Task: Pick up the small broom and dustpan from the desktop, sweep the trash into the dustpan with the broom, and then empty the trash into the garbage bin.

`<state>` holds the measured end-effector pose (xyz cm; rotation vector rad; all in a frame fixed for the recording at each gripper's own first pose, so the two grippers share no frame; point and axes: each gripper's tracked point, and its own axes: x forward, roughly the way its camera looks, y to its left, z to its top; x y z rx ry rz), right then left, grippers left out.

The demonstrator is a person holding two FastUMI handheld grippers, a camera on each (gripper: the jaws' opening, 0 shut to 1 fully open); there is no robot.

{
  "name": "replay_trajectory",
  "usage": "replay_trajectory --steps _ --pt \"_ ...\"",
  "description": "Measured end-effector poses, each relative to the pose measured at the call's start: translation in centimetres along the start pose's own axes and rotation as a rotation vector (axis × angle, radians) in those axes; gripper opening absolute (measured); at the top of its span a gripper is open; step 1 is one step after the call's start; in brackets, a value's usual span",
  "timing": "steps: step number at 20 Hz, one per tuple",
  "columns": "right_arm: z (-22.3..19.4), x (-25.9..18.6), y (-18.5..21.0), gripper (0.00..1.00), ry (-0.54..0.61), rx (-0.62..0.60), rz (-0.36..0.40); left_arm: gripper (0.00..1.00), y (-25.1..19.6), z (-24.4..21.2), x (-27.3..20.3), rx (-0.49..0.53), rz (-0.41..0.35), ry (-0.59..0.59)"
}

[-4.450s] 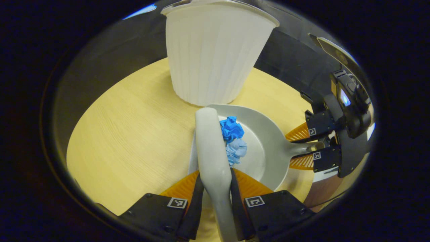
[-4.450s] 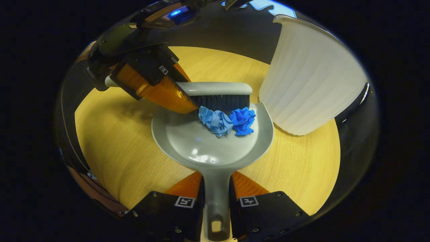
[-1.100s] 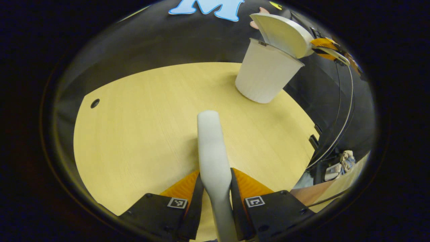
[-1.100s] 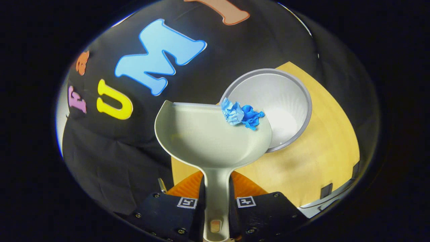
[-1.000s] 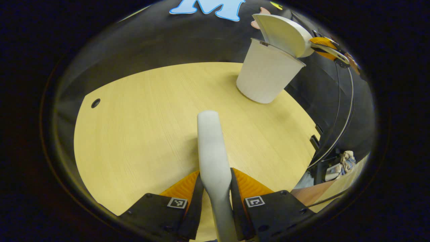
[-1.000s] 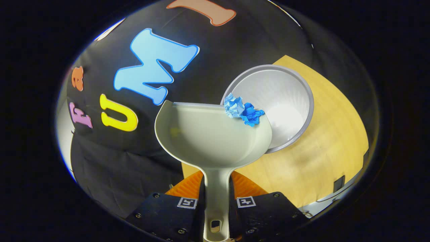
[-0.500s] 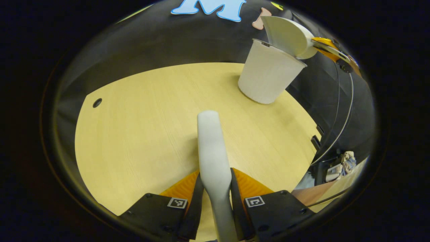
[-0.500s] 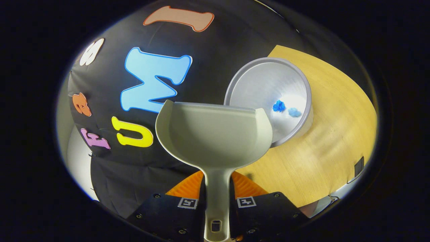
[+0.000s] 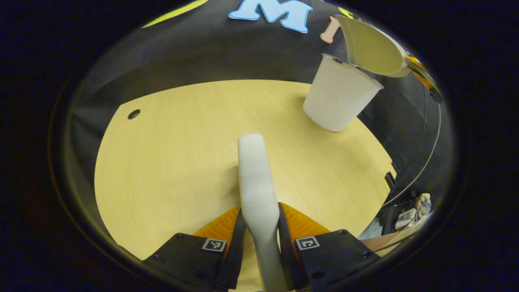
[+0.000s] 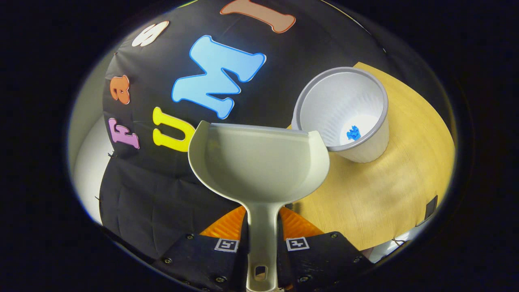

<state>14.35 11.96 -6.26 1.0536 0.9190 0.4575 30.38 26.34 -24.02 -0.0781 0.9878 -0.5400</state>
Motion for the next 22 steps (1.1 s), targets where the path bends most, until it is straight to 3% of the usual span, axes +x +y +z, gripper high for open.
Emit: replay_trajectory --steps 3,5,10,16,22 --pt "-3.1 -0.1 0.4 0.28 0.023 -0.055 -0.016 0.51 0.9 -1.1 -0.6 -0.016 0.026 -0.001" --pt "-5.0 0.1 0.0 0.28 0.046 -0.098 -0.039 0.46 1.3 -2.0 -0.8 -0.033 0.039 -0.001" --pt "-9.5 2.6 -2.9 0.28 0.097 -0.196 -0.124 0.48 2.5 -3.5 -1.2 -0.052 0.083 -0.001" --pt "-13.4 7.0 -9.6 0.28 0.127 -0.299 -0.292 0.46 2.4 -4.9 -1.3 -0.088 0.096 0.001" --pt "-15.7 10.0 -15.5 0.28 0.084 -0.452 -0.466 0.46 2.5 -5.8 -1.2 -0.100 0.109 0.004"
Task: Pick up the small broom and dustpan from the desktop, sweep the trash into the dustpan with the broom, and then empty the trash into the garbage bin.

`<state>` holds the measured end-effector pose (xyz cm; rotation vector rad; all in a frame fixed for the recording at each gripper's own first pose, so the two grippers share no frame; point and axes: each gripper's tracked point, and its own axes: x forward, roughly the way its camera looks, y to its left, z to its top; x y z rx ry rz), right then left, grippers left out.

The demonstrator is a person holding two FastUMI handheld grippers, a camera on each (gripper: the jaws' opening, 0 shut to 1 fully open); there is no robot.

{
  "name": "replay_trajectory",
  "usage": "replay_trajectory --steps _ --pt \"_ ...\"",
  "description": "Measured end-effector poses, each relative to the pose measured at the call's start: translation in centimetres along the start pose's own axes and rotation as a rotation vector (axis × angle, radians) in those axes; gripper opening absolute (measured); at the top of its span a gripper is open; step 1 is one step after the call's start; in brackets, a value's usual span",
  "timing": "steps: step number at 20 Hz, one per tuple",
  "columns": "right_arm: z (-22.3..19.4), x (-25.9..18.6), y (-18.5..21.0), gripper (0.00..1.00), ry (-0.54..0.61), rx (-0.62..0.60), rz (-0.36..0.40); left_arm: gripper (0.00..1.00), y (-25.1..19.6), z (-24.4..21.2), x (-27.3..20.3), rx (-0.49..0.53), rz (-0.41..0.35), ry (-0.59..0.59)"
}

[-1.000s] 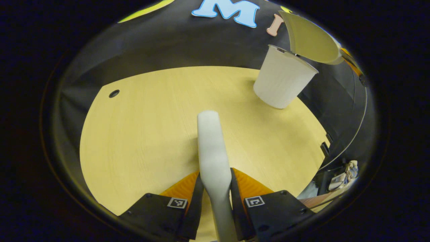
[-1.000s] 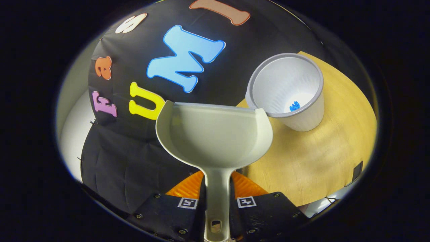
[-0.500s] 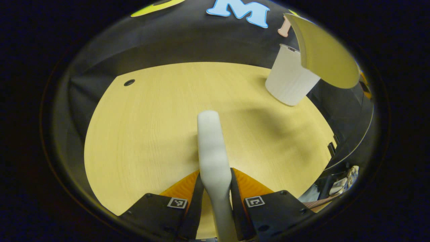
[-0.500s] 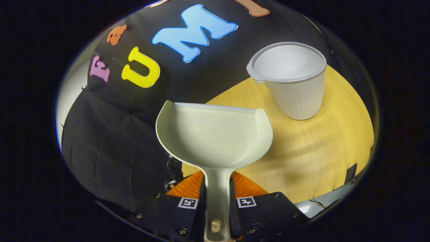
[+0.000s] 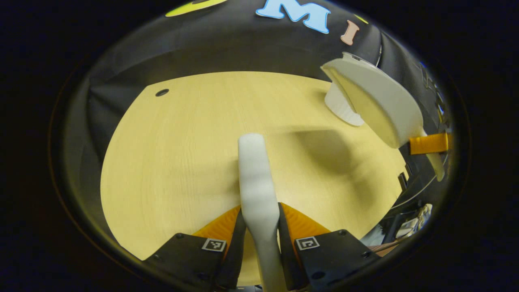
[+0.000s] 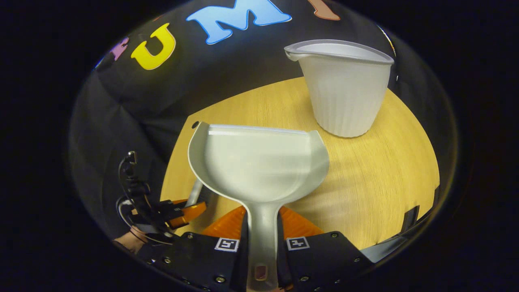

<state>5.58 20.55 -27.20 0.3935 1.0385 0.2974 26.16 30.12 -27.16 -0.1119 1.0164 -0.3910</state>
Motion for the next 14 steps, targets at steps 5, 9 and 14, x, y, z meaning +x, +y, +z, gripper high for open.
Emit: replay_trajectory --steps 5,9,14 --pt "-2.2 3.6 -2.0 0.28 -0.047 -0.114 -0.124 0.46 0.2 0.0 1.0 -0.029 0.027 0.012" --pt "-3.9 6.0 -2.9 0.28 -0.046 -0.157 -0.188 0.46 0.6 -0.1 1.5 -0.043 0.047 0.025" --pt "-5.1 8.0 -4.0 0.28 -0.043 -0.176 -0.256 0.48 0.5 0.6 2.7 -0.053 0.069 0.035"
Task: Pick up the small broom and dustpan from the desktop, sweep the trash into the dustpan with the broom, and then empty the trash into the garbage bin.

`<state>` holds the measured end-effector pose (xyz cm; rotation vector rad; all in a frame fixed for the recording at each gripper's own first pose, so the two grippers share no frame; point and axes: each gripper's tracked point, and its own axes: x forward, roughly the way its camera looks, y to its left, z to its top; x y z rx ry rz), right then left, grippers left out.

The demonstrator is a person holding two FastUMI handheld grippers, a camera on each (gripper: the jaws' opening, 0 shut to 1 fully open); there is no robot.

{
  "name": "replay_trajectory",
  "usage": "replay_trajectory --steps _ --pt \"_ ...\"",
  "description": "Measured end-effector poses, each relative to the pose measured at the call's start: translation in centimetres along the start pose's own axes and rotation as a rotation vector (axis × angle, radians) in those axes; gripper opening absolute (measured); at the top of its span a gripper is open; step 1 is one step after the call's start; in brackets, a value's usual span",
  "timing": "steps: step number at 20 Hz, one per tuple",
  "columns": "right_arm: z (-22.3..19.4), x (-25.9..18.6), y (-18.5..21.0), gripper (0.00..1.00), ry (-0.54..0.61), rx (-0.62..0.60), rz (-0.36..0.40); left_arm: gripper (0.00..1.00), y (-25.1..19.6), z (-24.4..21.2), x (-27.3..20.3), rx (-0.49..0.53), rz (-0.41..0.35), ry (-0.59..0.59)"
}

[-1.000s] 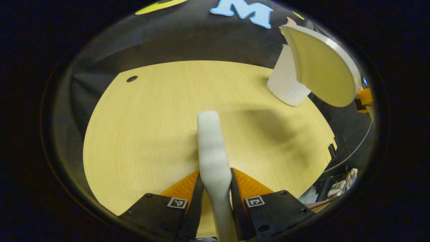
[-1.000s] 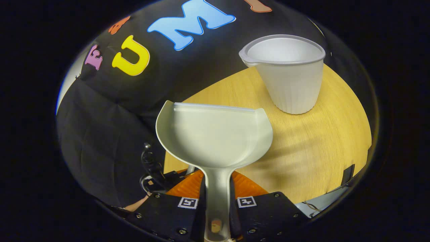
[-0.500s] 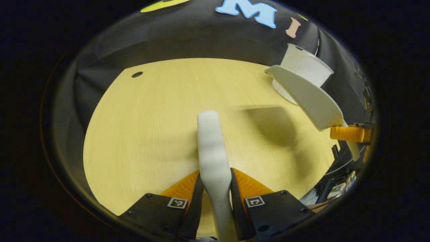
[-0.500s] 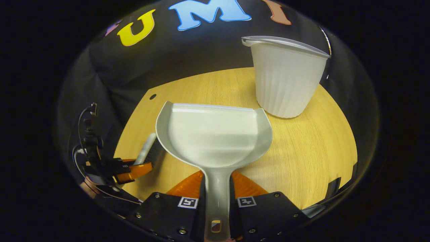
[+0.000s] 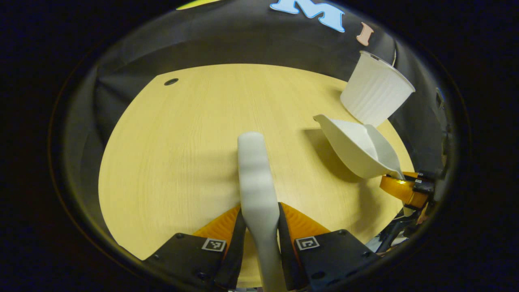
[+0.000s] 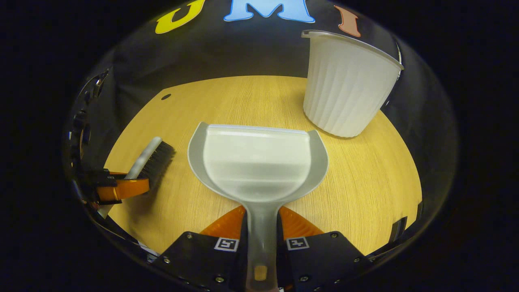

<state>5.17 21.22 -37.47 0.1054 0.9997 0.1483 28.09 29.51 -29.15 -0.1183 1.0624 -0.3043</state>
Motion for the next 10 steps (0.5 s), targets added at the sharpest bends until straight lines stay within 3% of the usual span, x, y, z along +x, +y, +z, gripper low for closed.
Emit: replay_trajectory --steps 7,10 --pt "-1.0 1.6 -0.4 0.29 0.009 -0.009 -0.041 0.46 -2.1 1.4 2.3 0.013 0.019 0.013" --pt "-1.4 1.6 -0.6 0.31 0.022 -0.031 -0.052 0.52 -3.3 1.1 4.2 0.005 0.031 0.007"
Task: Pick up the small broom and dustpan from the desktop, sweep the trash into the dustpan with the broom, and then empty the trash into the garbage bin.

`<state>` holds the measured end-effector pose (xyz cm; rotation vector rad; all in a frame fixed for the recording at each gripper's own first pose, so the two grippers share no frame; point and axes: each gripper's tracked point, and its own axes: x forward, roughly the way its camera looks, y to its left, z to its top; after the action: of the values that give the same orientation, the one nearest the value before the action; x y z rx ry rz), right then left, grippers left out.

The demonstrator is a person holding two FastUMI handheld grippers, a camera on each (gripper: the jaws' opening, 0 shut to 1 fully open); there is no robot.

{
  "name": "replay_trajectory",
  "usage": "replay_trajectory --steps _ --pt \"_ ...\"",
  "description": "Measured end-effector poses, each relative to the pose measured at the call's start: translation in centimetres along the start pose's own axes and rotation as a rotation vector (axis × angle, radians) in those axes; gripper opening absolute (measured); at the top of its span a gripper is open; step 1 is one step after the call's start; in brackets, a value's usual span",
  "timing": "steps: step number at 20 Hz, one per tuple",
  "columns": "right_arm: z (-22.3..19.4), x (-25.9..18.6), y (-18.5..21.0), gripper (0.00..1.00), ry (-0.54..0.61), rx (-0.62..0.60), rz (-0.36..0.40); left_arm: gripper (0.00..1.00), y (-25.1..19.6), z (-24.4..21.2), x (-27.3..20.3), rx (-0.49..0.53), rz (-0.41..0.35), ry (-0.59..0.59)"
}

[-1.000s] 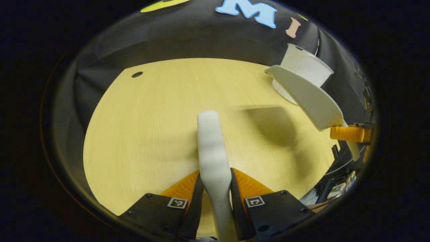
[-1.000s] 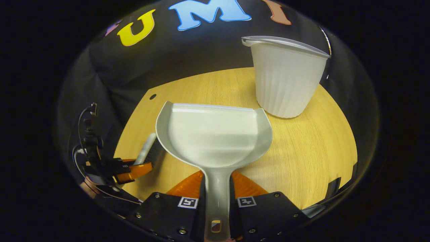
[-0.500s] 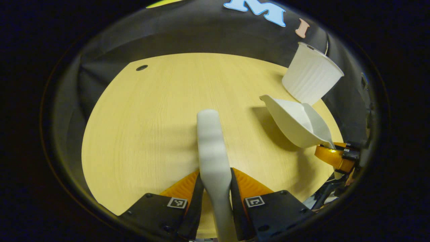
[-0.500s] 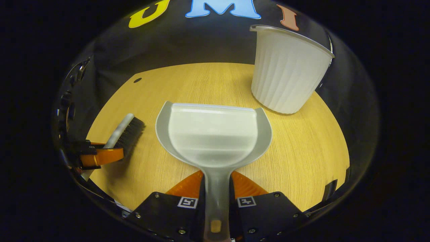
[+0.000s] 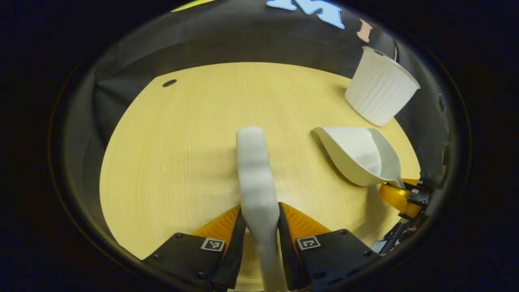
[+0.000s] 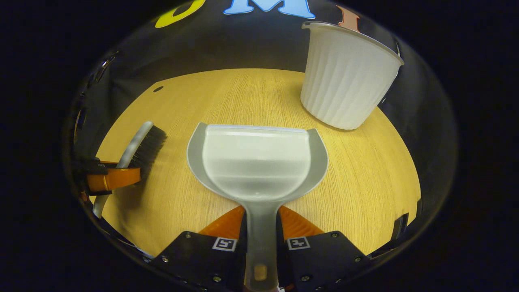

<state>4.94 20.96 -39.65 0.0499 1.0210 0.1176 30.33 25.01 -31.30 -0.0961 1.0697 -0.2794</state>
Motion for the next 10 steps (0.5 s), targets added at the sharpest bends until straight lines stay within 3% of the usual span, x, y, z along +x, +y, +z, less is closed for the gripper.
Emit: replay_trajectory --steps 7,8,10 --pt "-0.2 -0.3 0.2 0.34 0.024 -0.001 0.028 0.53 -0.1 0.5 0.1 0.020 0.019 -0.022" --pt "-0.1 -0.5 0.2 0.35 0.023 0.001 0.033 0.57 -0.1 0.8 -0.2 0.022 0.021 -0.029" --pt "0.2 -1.1 0.2 0.48 0.015 -0.006 0.048 0.69 0.2 1.1 -1.0 0.029 0.029 -0.057"
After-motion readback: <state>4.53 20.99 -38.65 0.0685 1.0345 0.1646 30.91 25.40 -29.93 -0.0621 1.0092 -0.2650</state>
